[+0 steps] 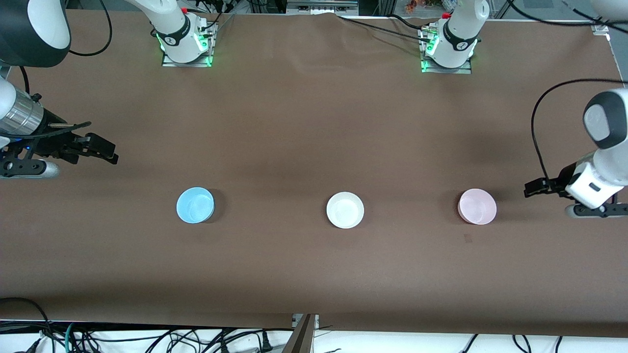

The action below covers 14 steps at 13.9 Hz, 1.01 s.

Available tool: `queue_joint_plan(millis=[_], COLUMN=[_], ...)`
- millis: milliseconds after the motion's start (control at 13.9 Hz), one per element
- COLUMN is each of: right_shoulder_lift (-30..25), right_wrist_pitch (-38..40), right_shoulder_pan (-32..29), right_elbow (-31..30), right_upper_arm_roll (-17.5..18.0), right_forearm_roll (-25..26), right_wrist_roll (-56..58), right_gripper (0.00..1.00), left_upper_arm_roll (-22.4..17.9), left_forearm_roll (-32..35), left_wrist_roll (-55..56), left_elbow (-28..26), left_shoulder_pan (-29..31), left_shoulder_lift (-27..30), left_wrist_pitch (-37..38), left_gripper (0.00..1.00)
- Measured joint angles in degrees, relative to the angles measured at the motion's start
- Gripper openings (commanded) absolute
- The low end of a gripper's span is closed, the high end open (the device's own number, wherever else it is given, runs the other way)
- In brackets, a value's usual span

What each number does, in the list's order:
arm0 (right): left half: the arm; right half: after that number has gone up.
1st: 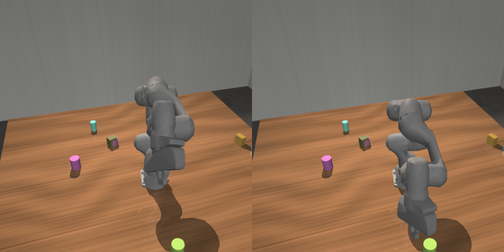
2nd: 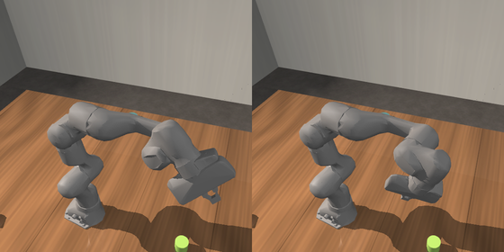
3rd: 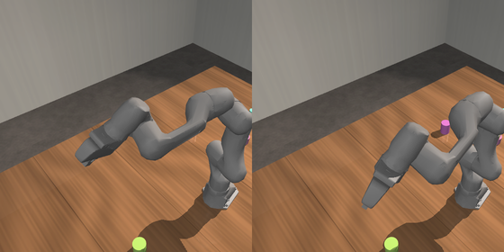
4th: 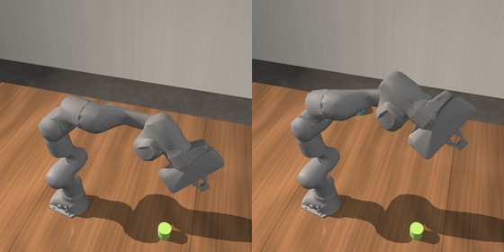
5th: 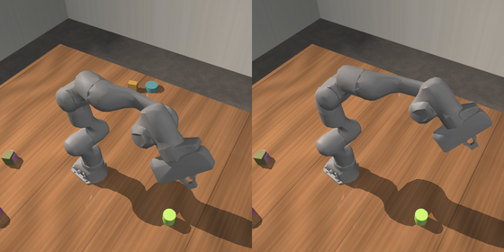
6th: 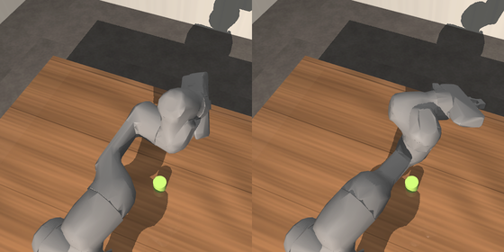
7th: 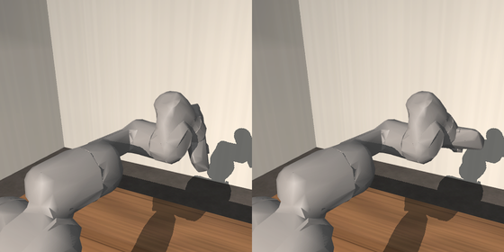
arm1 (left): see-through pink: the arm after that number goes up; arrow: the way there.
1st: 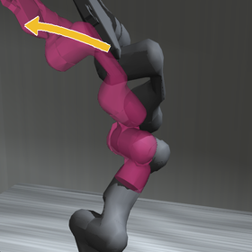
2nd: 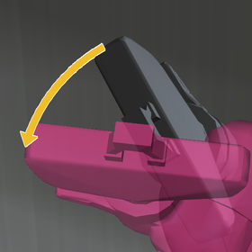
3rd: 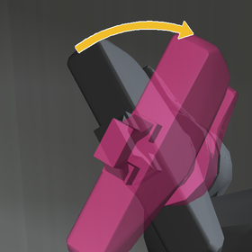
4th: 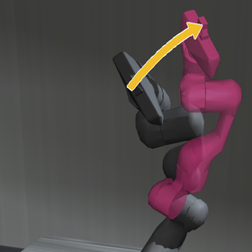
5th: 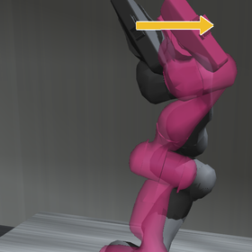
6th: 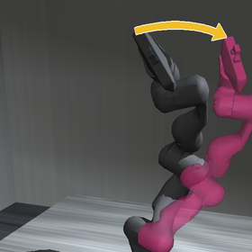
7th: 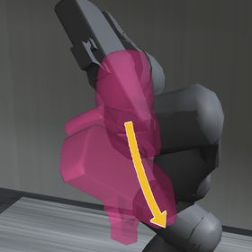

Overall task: Stack pink and blue bowls on white bowl
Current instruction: 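Move the left gripper down toward the pink bowl, then lower the left gripper onto the pink bowl rim and grasp it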

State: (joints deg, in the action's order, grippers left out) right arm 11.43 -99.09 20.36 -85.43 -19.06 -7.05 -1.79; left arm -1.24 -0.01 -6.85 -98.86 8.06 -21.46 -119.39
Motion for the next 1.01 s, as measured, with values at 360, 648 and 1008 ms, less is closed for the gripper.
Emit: queue_joint_plan(millis=[360, 648, 1008], right_shoulder_lift=[0.0, 0.0, 0.0], right_wrist_pitch=[-0.14, -0.52, -0.6], right_shoulder_pan=[0.11, 0.13, 0.14], right_elbow=[0.0, 0.0, 0.0], right_upper_arm_roll=[0.03, 0.03, 0.04], right_forearm_roll=[0.0, 0.0, -0.01], right_wrist_roll=[0.03, 0.03, 0.06], right_gripper=[1.0, 1.0, 1.0], left_upper_arm_roll=[0.17, 0.28, 0.73], left_forearm_roll=[-0.02, -0.02, -0.02], left_wrist_roll=[-0.53, -0.53, -0.53], left_elbow=[-0.88, -5.65, -7.94], left_shoulder_pan=[0.27, 0.29, 0.29], left_shoulder_lift=[-5.59, -7.22, -8.26], left_wrist_pitch=[-6.03, -12.91, -15.74], left_gripper=[0.99, 0.94, 0.92])
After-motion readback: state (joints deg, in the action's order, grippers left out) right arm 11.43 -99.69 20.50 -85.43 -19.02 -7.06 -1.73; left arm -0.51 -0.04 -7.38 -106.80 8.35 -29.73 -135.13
